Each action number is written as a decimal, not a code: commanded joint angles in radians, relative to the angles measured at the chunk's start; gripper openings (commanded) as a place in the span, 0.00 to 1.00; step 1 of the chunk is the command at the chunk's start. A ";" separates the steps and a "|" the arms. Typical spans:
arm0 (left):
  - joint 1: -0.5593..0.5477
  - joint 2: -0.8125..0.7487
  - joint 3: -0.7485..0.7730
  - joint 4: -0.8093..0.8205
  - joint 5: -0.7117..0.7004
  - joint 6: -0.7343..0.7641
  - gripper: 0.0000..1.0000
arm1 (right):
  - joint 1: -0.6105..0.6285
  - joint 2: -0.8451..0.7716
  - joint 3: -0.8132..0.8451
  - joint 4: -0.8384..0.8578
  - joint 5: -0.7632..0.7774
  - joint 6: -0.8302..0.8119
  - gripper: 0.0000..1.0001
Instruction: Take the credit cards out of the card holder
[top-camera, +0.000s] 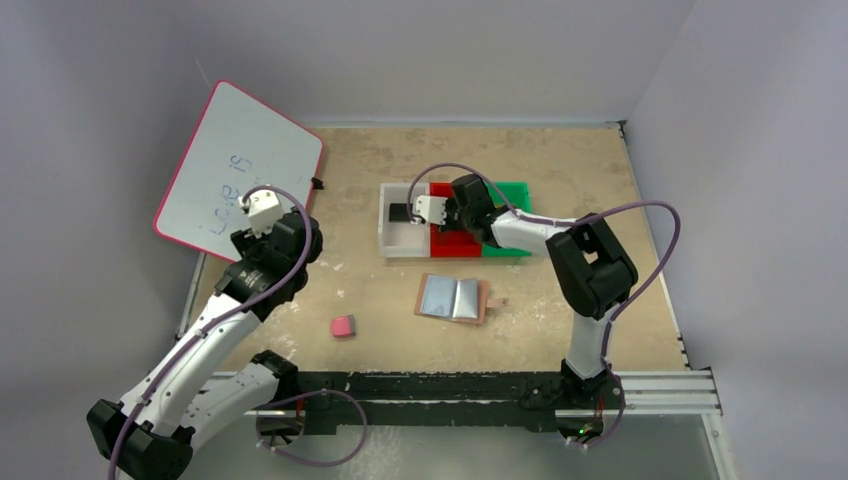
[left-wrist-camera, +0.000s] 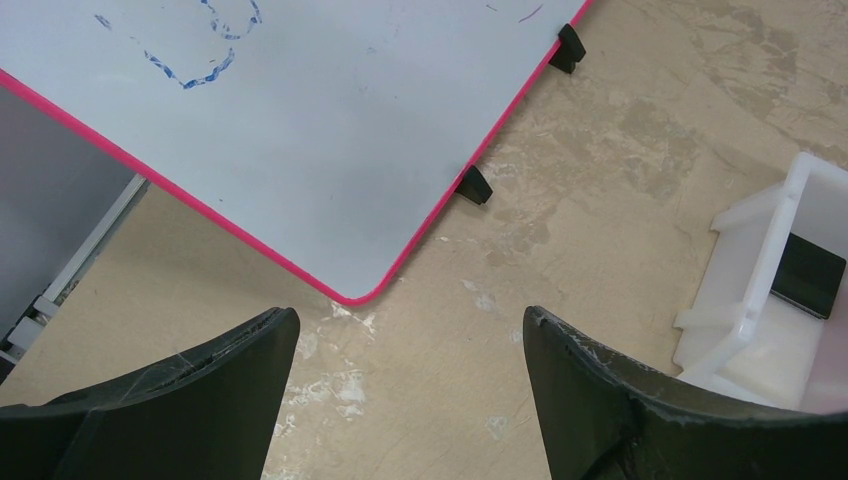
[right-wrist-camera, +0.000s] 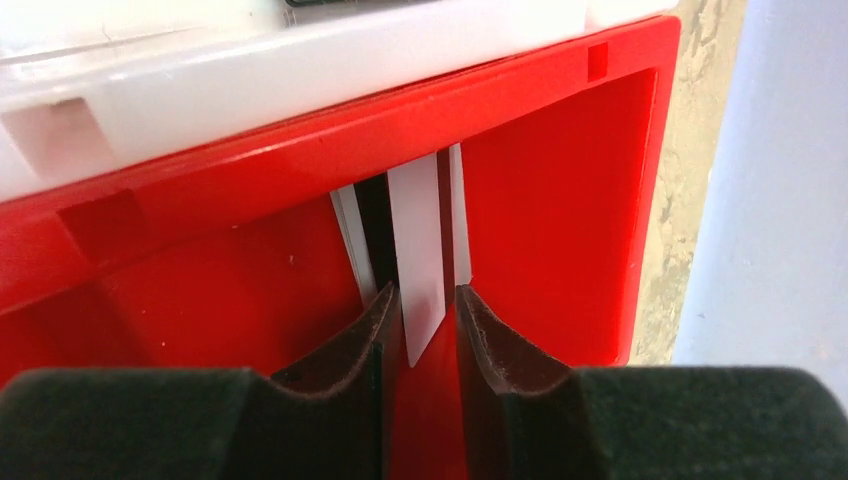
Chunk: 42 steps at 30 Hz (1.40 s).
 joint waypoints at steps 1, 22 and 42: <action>0.007 0.005 0.004 0.005 -0.021 0.001 0.83 | -0.010 -0.012 0.051 -0.017 0.004 -0.008 0.30; 0.007 0.029 0.007 -0.002 -0.019 0.005 0.82 | -0.010 -0.175 0.026 0.146 0.027 0.345 0.43; 0.007 0.051 0.010 -0.003 -0.013 0.008 0.82 | 0.011 -0.123 0.064 -0.194 0.021 1.294 0.09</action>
